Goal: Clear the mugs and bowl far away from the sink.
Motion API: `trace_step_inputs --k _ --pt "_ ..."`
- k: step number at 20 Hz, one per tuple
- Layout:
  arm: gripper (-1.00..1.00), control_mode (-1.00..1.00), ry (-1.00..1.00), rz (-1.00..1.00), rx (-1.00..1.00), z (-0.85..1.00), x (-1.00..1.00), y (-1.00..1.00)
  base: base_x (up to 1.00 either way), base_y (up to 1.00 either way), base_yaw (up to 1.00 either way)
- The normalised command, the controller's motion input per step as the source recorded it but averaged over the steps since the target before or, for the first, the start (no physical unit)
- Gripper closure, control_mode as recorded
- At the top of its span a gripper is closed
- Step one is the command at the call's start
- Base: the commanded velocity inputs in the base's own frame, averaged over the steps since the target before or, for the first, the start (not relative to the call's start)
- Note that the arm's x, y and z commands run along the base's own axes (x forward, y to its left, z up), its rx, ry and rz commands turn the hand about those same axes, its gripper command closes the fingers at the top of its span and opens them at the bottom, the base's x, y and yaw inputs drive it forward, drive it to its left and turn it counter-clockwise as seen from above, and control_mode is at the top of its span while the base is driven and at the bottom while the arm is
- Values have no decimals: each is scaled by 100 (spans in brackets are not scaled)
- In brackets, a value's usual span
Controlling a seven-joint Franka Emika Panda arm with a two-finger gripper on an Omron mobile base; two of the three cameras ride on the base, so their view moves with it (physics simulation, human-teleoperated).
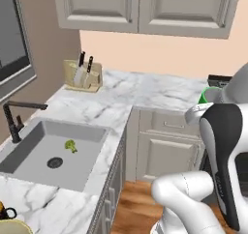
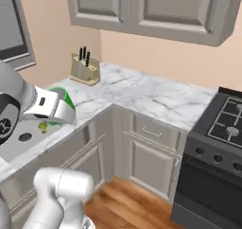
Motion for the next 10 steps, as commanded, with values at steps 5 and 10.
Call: trace_step_inputs --k 5,10 --pt "100 100 0 0 0 0 0 0 0 0 -100" --pt "100 100 0 0 0 0 0 0 0 0 -100"
